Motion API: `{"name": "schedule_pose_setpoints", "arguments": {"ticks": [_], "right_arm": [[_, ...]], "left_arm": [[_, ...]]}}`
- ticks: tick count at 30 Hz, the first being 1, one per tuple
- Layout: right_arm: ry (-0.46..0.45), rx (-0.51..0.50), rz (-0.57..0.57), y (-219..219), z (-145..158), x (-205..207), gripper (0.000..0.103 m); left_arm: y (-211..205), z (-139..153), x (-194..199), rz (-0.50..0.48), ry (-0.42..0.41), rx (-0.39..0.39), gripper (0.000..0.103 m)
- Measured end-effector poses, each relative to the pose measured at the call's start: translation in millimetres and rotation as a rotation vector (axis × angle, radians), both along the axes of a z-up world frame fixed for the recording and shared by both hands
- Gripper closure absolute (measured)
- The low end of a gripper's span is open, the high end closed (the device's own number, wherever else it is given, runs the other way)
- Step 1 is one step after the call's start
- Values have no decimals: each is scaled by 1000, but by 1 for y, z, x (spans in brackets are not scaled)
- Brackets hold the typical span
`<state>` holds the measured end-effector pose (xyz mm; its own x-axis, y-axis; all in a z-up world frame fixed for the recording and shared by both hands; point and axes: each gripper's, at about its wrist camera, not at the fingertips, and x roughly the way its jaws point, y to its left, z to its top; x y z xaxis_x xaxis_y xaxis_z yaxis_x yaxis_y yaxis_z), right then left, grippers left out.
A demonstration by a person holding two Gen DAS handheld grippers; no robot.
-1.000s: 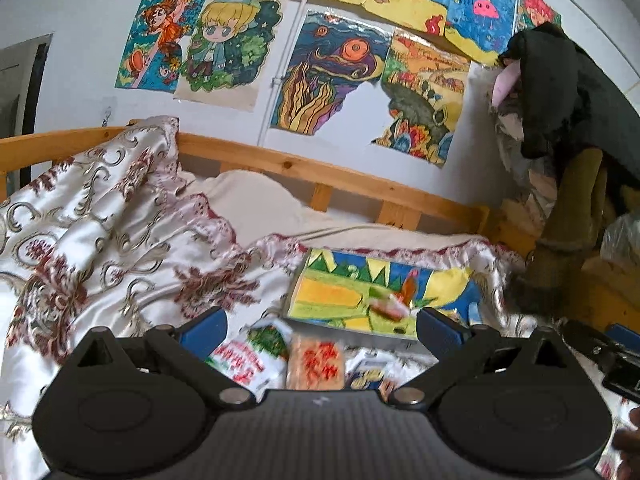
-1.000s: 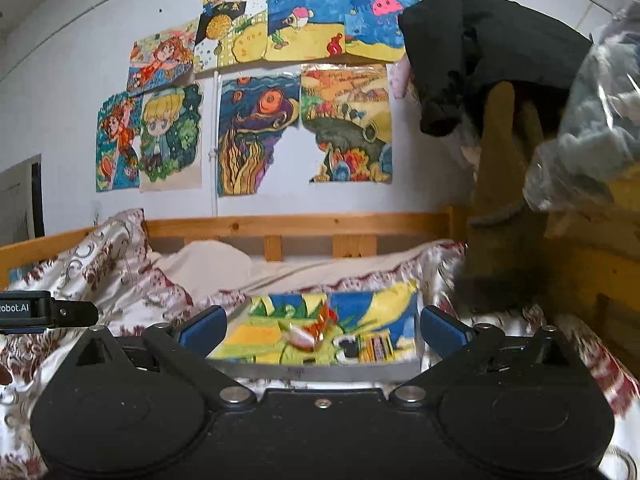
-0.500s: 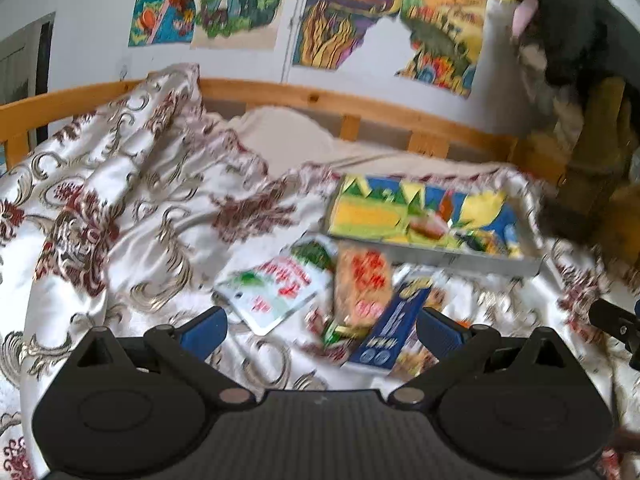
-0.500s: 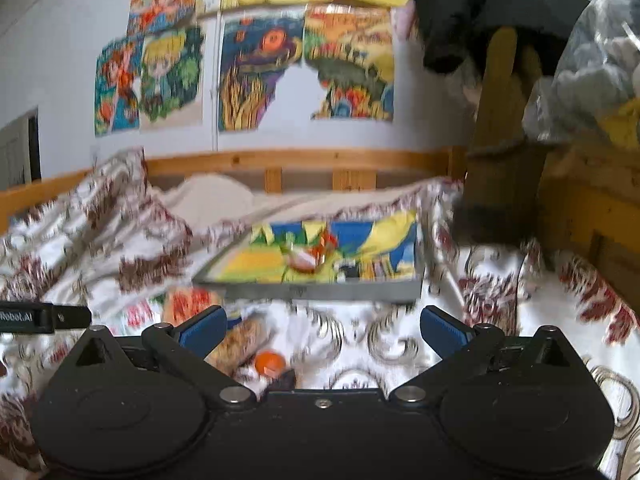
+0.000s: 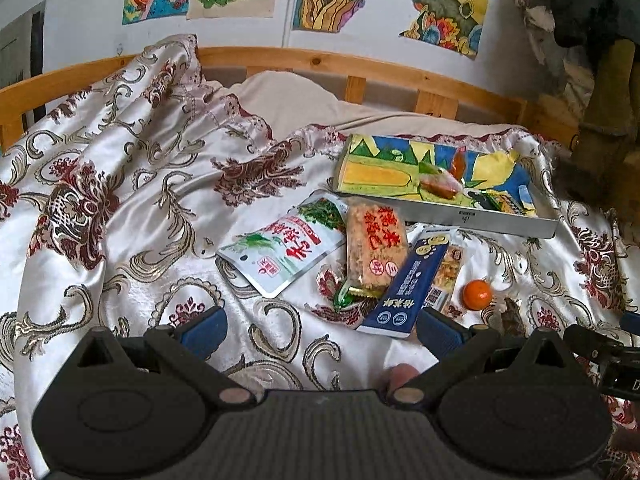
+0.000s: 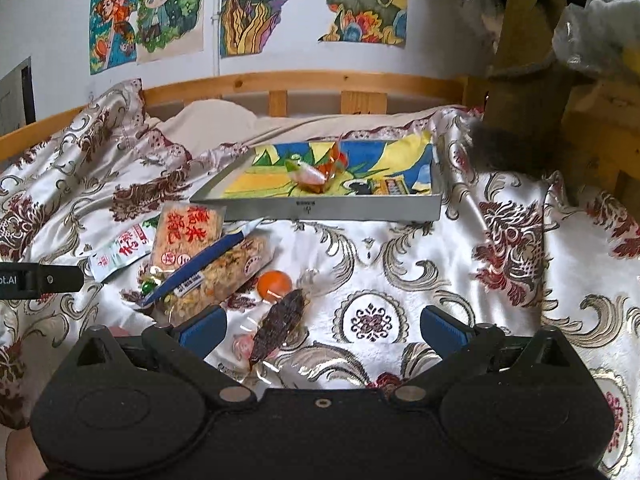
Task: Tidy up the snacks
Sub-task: 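Lift both tools away from the tray and back over the snack pile, then close the right tool on the dark brown snack while the left tool grasps the blue stick packet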
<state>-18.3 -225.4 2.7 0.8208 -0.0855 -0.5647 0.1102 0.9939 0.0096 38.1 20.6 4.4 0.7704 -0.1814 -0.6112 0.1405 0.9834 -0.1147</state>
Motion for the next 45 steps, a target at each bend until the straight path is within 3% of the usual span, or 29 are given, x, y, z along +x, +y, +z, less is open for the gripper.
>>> {"name": "schedule_pose_setpoints", "arguments": {"ticks": [16, 25, 31, 38, 45], "right_arm": [[39, 35, -4, -3, -15, 13, 1], [44, 87, 9, -5, -26, 20, 1], [28, 94, 16, -3, -32, 24, 1], [19, 113, -4, -8, -39, 28, 1], [-13, 145, 74, -2, -41, 41, 1]], "left_arm": [[-5, -10, 14, -20, 26, 30, 0], [-4, -11, 28, -14, -11, -14, 0], [-10, -8, 55, -61, -14, -83, 0], [-28, -16, 79, -177, 4, -97, 0], [-31, -27, 86, -259, 43, -143, 1]]}}
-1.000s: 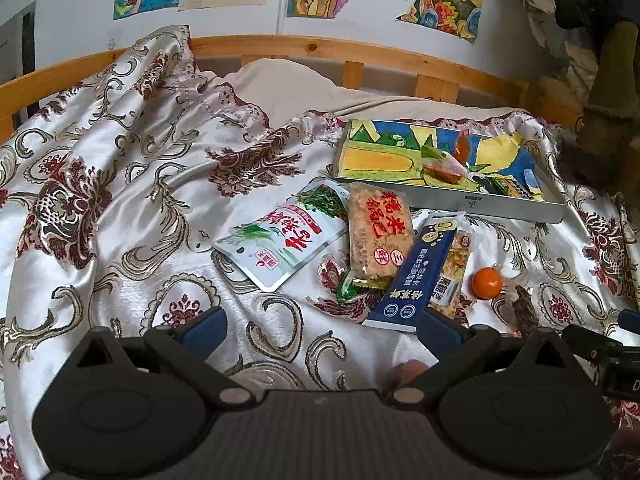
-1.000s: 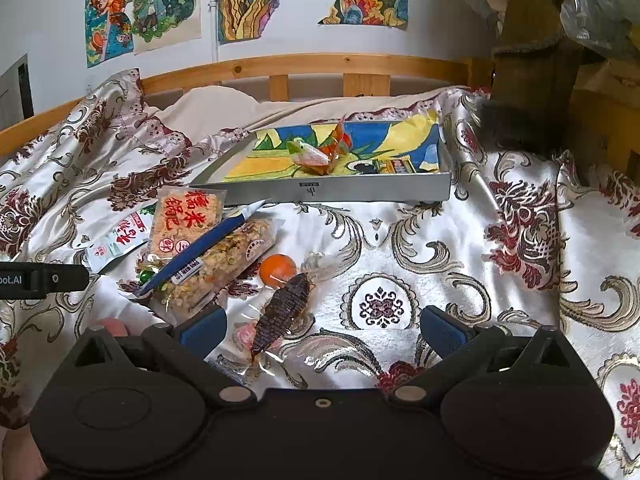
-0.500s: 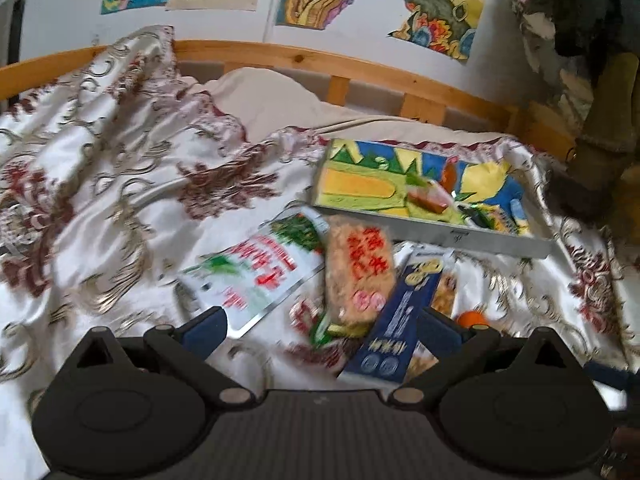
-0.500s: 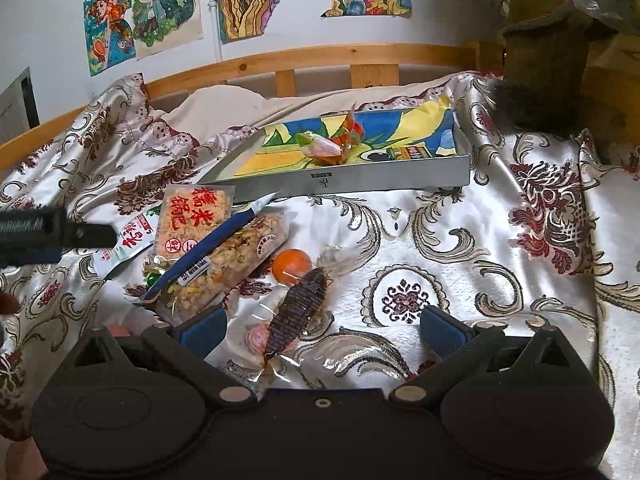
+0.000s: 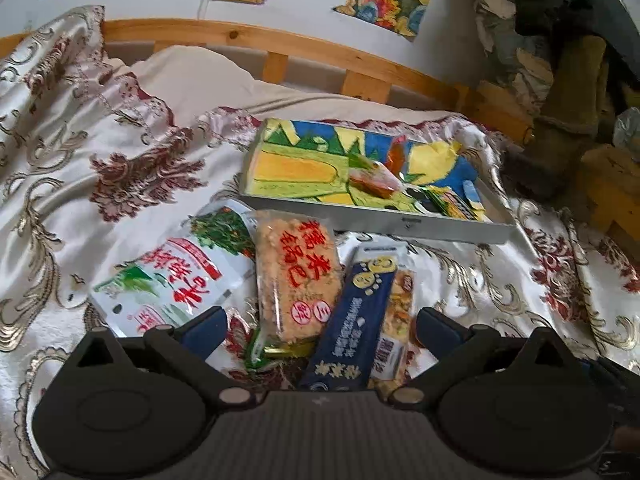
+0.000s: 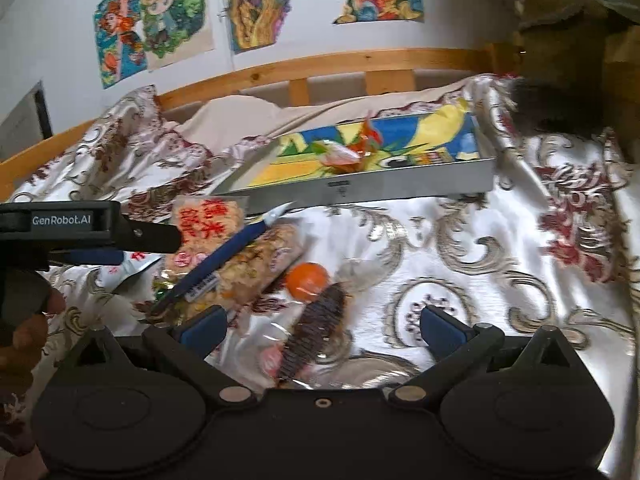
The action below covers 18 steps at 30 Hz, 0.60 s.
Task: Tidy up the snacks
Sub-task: 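Close the right tool on the dark brown snack while the left tool grasps the blue stick packet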
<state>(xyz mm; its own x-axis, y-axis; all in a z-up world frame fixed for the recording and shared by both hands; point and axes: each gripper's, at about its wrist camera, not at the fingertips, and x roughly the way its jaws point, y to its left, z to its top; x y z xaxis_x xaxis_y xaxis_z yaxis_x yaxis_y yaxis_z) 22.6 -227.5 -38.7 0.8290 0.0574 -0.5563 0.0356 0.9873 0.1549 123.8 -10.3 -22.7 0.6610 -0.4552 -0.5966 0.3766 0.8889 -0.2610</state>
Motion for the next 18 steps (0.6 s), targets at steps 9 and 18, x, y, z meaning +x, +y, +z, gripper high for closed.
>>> {"name": "schedule_pose_setpoints", "arguments": {"ticks": [9, 18], "right_arm": [[33, 5, 31, 10, -10, 17, 21], [55, 16, 20, 10, -15, 20, 38]], "left_arm": [[-1, -12, 5, -72, 79, -38, 10], [4, -26, 22, -70, 227, -113, 33]]}}
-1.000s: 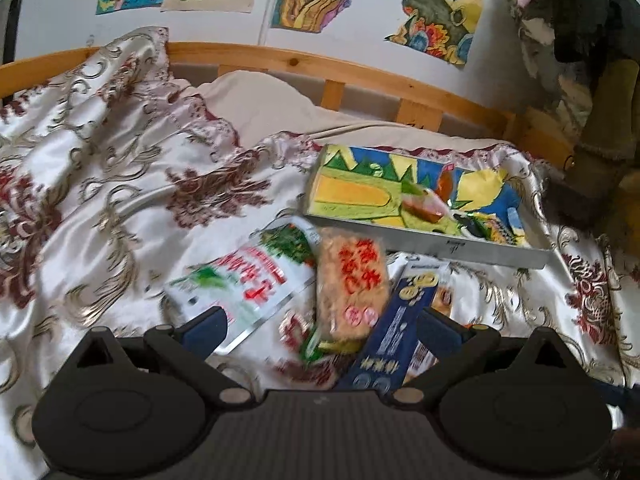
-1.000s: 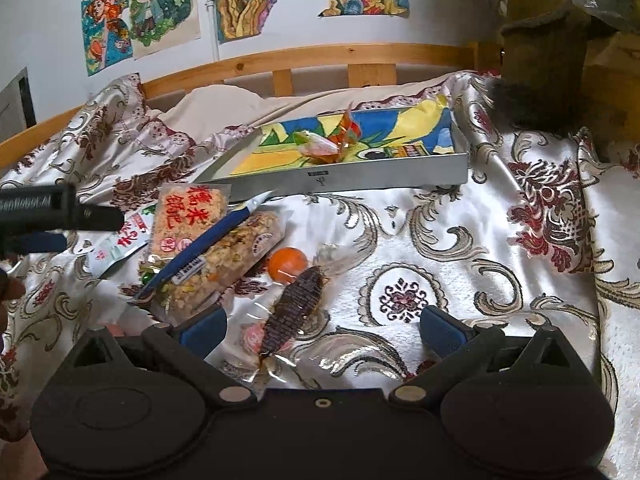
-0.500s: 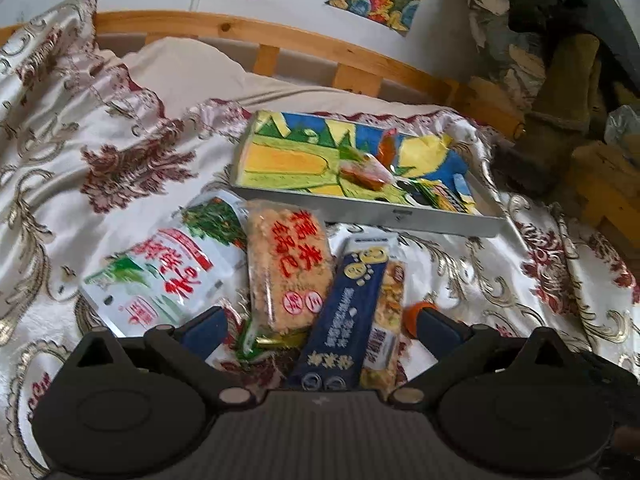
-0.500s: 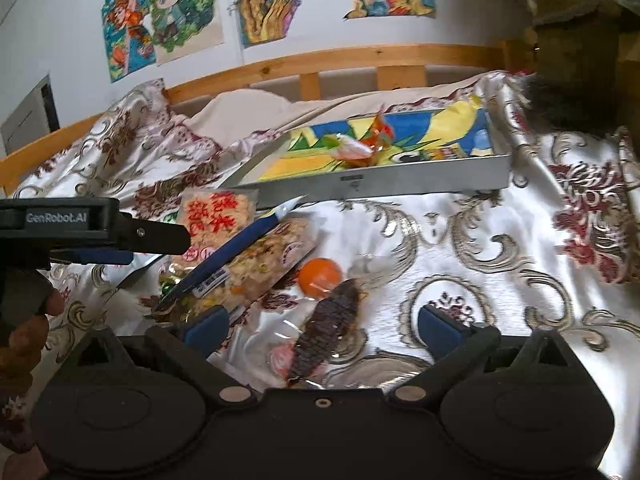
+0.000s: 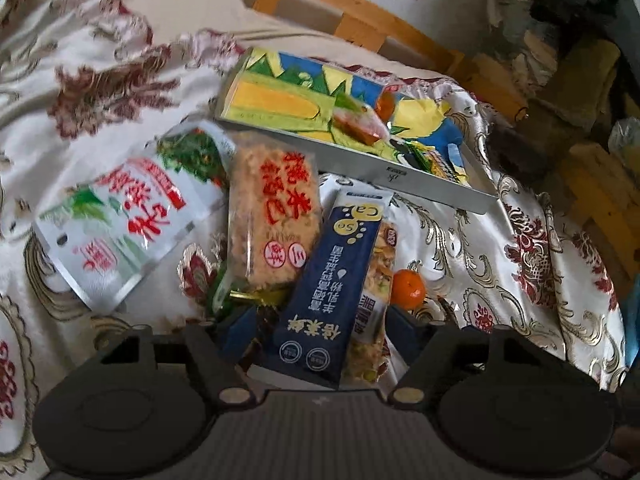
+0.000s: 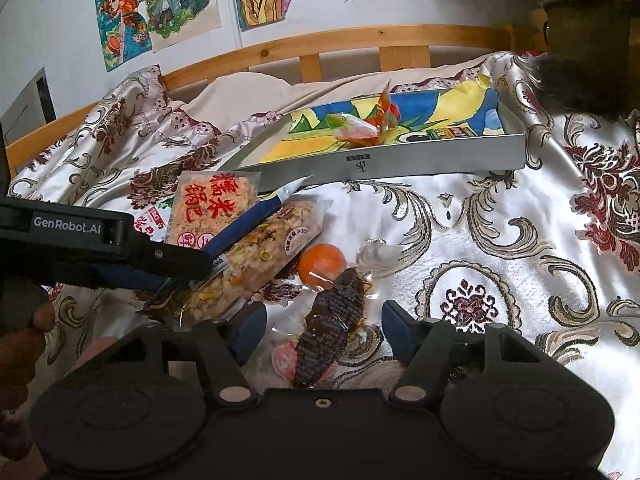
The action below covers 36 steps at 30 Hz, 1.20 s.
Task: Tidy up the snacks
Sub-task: 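Close the right tool on the dark brown snack while the left tool grasps the blue stick packet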
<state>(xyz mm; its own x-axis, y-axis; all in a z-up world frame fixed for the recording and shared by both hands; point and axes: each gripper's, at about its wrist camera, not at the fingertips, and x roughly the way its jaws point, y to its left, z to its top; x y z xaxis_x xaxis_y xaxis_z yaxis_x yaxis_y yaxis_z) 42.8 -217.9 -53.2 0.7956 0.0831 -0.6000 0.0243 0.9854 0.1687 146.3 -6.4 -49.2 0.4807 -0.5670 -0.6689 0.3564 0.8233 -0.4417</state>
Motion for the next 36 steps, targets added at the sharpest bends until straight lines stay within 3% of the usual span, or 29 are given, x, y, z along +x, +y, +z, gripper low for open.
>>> {"name": "schedule_pose_setpoints", "arguments": {"ticks": [5, 11, 16, 19, 25, 28, 30, 32, 36], "right_arm": [[2, -3, 2, 1, 0, 0, 43], [-1, 1, -20, -1, 2, -1, 51], [-17, -33, -34, -1, 7, -3, 54], [-9, -38, -29, 0, 6, -2, 53], [10, -10, -54, -5, 2, -1, 45], [14, -14, -44, -2, 0, -1, 42], [17, -19, -38, 0, 0, -1, 43], [20, -28, -35, 1, 0, -1, 51], [17, -47, -24, 5, 0, -1, 54]], "left_arm": [[6, -4, 4, 10, 43, -50, 51], [5, 1, -2, 4, 30, -52, 58], [-6, 8, -10, -44, -4, -6, 58], [-9, 6, -9, -34, -15, 35, 44], [-7, -3, 5, 4, 29, -32, 40], [-6, -8, 10, 9, 58, -78, 43], [-7, -8, 9, 3, 47, -75, 51], [-7, -8, 7, -3, 42, -87, 58], [-8, -7, 2, 13, 22, -79, 60]]}}
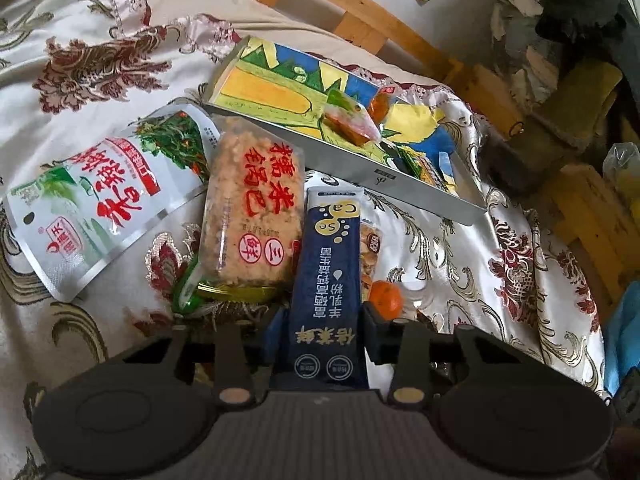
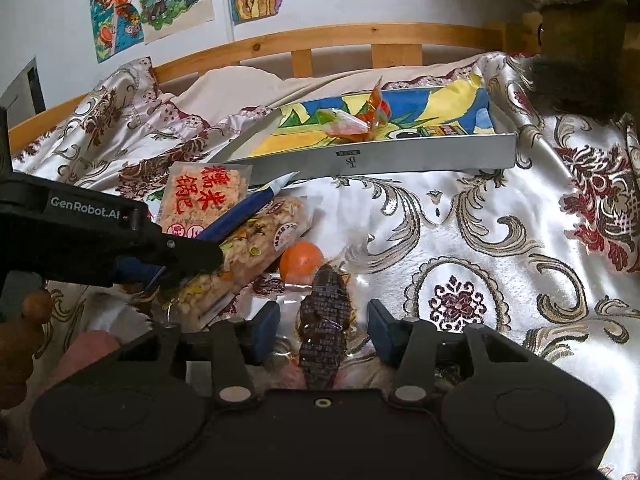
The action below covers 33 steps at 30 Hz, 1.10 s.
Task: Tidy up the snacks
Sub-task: 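Close the right tool on the dark brown snack while the left tool grasps the blue stick packet, then carry both snacks into the dinosaur tray and open both tools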
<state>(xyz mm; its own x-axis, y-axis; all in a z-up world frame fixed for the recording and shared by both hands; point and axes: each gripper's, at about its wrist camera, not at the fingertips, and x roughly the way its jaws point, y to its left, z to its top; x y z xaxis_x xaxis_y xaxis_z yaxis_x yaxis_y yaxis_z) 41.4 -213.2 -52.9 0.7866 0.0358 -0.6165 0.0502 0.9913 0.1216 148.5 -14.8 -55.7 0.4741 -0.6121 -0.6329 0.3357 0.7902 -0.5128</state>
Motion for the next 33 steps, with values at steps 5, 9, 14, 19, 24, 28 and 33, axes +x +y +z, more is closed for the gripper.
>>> {"name": "schedule_pose_setpoints", "arguments": {"ticks": [5, 9, 14, 19, 24, 28, 33], "right_arm": [[-13, -31, -14, 2, 1, -2, 56], [-19, -59, -10, 4, 3, -2, 56], [-45, -107, -9, 6, 8, -5, 56], [-78, -129, -5, 5, 13, -6, 56], [-111, -134, -3, 3, 20, -6, 56], [-147, -142, -12, -4, 34, 4, 56], [-232, -149, -34, -23, 60, 38, 56]], "left_arm": [[-5, 9, -12, -1, -81, 61, 62], [-12, 17, -23, -11, -129, 102, 63], [-11, 25, -29, 6, -160, 79, 64], [-8, 32, -30, 21, -193, 62, 64], [-8, 40, -23, 37, -240, 66, 64], [-11, 52, -9, 63, -273, 67, 64], [-23, 71, 25, 91, -306, 44, 64]]}}
